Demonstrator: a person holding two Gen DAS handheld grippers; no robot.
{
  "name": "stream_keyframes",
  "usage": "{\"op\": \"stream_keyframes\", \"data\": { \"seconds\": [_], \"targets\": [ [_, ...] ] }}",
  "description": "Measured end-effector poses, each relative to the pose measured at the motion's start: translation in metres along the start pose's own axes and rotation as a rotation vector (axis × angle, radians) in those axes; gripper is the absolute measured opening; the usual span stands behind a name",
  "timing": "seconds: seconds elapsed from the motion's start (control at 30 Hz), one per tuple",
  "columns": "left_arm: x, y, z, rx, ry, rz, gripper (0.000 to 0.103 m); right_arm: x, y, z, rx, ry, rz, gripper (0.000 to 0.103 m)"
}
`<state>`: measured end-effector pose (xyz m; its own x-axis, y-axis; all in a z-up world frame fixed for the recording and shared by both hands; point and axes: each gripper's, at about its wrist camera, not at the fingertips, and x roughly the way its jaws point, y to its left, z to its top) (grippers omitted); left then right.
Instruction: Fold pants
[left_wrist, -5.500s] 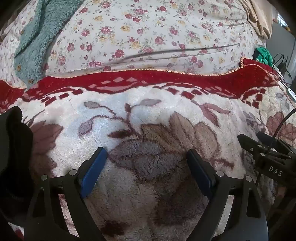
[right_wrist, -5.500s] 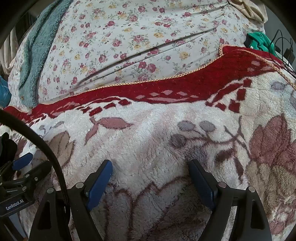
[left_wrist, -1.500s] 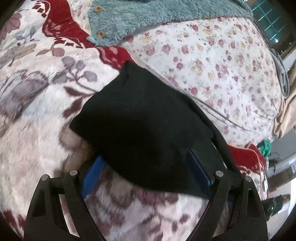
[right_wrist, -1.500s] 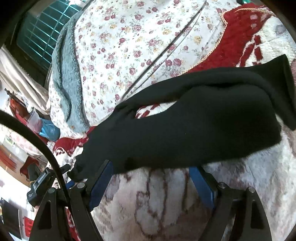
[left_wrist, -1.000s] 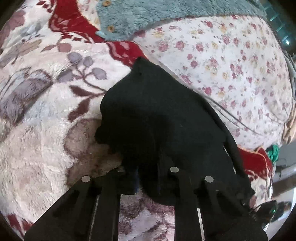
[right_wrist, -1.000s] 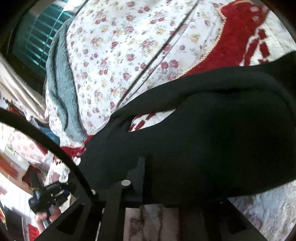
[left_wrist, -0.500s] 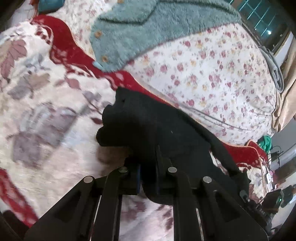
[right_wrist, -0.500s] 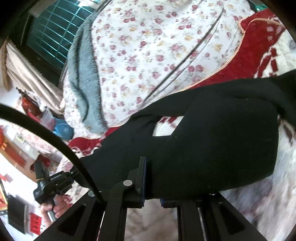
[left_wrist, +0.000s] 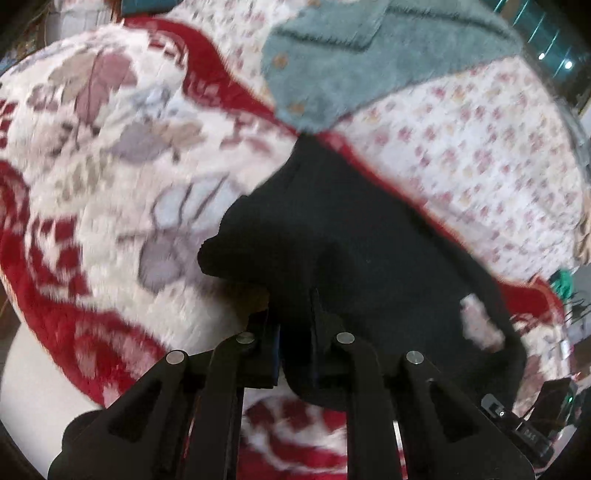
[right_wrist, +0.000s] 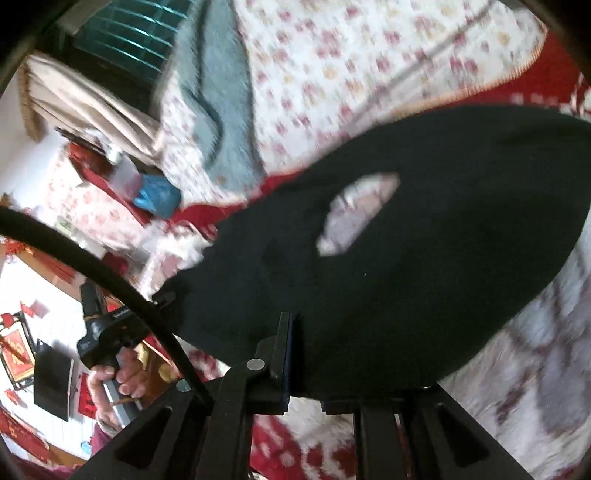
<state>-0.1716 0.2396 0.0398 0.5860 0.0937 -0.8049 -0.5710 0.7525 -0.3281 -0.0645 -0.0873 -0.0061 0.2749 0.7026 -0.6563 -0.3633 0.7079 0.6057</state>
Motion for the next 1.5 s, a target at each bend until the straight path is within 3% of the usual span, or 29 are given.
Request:
{"op": "stream_keyframes", "data": {
  "seconds": [0.03,0.1,0.2,0.23,0.33,0.37,0.43,0.47,0.63,0.77,0.93,1.07,1.1,1.13,1.23,1.37,1.5],
  "targets": [
    [0.005,0.003,-0.004,-0.003,0.009,0.016,0.018,0.007,-0.003,-0.002,0.007,0.032,-0.01,0.011],
    [0.003,0.007,-0.008,-0.01,0.001,0.02,0.024,0.004,-0.007,-0.004,0.024,0.015,0.024,0.013],
    [-0.012,0.011,-0.006,-0.007,-0.017,0.043,0.029,-0.009,-0.009,0.001,0.038,0.038,0.049,0.025],
    [-0.021,0.011,-0.005,-0.005,-0.036,0.064,0.03,-0.017,-0.008,0.0,0.034,0.03,0.045,0.032],
    [-0.052,0.012,-0.003,0.0,-0.13,0.11,0.032,-0.047,-0.013,-0.005,0.008,0.008,0.024,0.035],
    [-0.059,0.012,-0.003,0.007,-0.153,0.116,0.036,-0.061,-0.019,-0.006,0.007,-0.005,0.004,0.035],
    [-0.073,0.008,-0.003,0.02,-0.186,0.095,0.055,-0.083,-0.031,-0.007,0.022,-0.026,-0.021,0.035],
    [-0.078,0.004,-0.003,0.027,-0.191,0.073,0.055,-0.094,-0.037,-0.006,0.037,-0.049,-0.045,0.035],
    [-0.077,-0.044,-0.009,0.132,-0.147,-0.016,0.055,-0.142,-0.081,0.008,0.147,-0.182,-0.13,0.036],
    [-0.058,-0.101,-0.029,0.26,-0.066,-0.103,0.055,-0.138,-0.105,0.031,0.153,-0.193,-0.19,0.036],
    [-0.026,-0.182,-0.068,0.426,0.061,-0.229,0.055,-0.119,-0.129,0.051,0.184,-0.162,-0.141,0.035],
    [-0.001,-0.229,-0.095,0.538,0.129,-0.275,0.055,-0.11,-0.147,0.061,0.217,-0.202,-0.089,0.035],
    [0.006,-0.24,-0.1,0.56,0.139,-0.274,0.055,-0.108,-0.149,0.063,0.214,-0.216,-0.083,0.028],
    [0.01,-0.246,-0.103,0.571,0.147,-0.278,0.055,-0.107,-0.148,0.065,0.202,-0.224,-0.09,0.019],
    [0.023,-0.265,-0.111,0.585,0.187,-0.291,0.055,-0.114,-0.142,0.062,0.199,-0.243,-0.109,0.011],
    [0.027,-0.278,-0.115,0.615,0.191,-0.317,0.055,-0.163,-0.114,0.036,0.194,-0.327,-0.097,0.01],
    [0.033,-0.287,-0.114,0.61,0.196,-0.329,0.055,-0.18,-0.082,0.028,0.167,-0.331,-0.212,0.011]
  ]
}}
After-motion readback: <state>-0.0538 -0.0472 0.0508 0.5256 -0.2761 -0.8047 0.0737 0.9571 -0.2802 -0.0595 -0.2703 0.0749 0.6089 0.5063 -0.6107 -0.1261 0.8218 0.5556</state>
